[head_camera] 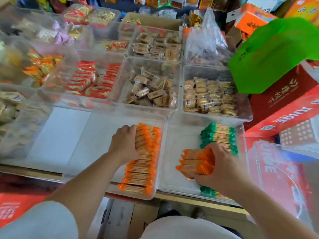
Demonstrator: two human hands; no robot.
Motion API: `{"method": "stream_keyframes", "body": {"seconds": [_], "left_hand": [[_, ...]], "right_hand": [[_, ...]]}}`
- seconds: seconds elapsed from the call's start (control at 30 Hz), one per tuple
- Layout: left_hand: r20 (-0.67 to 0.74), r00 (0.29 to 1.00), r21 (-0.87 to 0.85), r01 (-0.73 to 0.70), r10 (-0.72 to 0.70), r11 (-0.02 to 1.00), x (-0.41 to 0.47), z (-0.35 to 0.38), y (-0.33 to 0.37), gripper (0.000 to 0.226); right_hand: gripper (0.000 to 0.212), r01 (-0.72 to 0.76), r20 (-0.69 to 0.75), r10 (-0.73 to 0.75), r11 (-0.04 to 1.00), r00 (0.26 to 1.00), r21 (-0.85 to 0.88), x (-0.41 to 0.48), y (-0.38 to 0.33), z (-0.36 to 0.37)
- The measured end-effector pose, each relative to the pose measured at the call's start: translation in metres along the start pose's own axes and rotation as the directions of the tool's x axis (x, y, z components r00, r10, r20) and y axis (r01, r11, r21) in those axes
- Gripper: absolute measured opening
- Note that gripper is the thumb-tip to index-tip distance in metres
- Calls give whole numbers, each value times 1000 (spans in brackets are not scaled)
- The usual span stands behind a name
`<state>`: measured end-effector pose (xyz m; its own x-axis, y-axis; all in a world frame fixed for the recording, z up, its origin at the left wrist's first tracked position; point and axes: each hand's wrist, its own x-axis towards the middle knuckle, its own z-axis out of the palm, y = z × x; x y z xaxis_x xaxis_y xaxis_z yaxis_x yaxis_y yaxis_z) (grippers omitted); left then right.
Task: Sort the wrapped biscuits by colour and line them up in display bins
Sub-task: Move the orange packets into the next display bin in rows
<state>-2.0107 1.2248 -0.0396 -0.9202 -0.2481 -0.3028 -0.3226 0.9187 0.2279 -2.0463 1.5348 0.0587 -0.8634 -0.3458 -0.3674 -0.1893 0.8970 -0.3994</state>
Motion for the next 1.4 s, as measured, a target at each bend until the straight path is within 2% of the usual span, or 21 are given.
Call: {"method": "stream_keyframes", "body": {"seconds": [0.1, 0.17, 0.23, 0.3, 0.4, 0.47, 0.6, 0.7, 0.83, 1.0, 1.1, 1.23, 1.33, 1.4], "left_hand": [[165, 967, 137, -215, 192, 967, 2, 11, -1, 104], [198, 952, 178, -269, 233, 946, 1, 20, -5, 112], [212, 956, 135, -234, 202, 963, 1, 25, -12, 120], [256, 954, -21, -159, 159, 987, 2, 26, -18, 121], [246, 960, -231, -79, 137, 970, 1, 33, -21, 96], [201, 974, -270, -47, 104, 962, 0, 39, -22, 89], [207, 978, -326, 43, 27, 944, 1, 49, -25, 94], [167, 984, -298, -12, 65, 955, 5, 50, -24, 92], [159, 977, -374, -73, 141, 925, 6, 55, -27, 92], [120, 992, -490, 29, 34, 871, 4, 59, -28, 108], [123, 992, -579, 86, -17, 811, -1, 69, -31, 111], [89, 991, -660, 131, -97, 740, -8, 72, -30, 130], [101, 988, -687, 153, -115, 711, -9, 71, -26, 142], [100, 989, -706, 149, -111, 693, -7, 71, -23, 140]], "right_hand": [[71, -19, 12, 19, 1000, 1000, -9, 1, -10, 1], [73, -28, 0, 28, 1000, 1000, -9, 3, -14, 3], [73, -33, -6, 33, 999, 999, 2, 5, -16, 7], [75, -38, -4, 38, 999, 999, 19, 9, -19, 10], [86, -18, -4, 18, 1000, 1000, 14, 16, -24, 13], [86, 16, -5, -16, 1000, 1000, 12, 24, -29, 14], [82, 93, 15, -93, 995, 996, 29, 50, -47, 13], [82, 159, -14, -158, 987, 987, 23, 80, -66, 16], [78, 212, -39, -211, 977, 977, 33, 124, -91, 32], [82, 284, -120, -299, 951, 947, -124, 163, -105, 69], [86, 322, -60, -348, 911, 936, -256, 174, -105, 88], [80, 339, -32, -386, 843, 922, -417, 174, -103, 104], [81, 332, -23, -395, 802, 919, -496, 169, -104, 110], [82, 314, -24, -381, 794, 924, -520, 167, -104, 110]]}}
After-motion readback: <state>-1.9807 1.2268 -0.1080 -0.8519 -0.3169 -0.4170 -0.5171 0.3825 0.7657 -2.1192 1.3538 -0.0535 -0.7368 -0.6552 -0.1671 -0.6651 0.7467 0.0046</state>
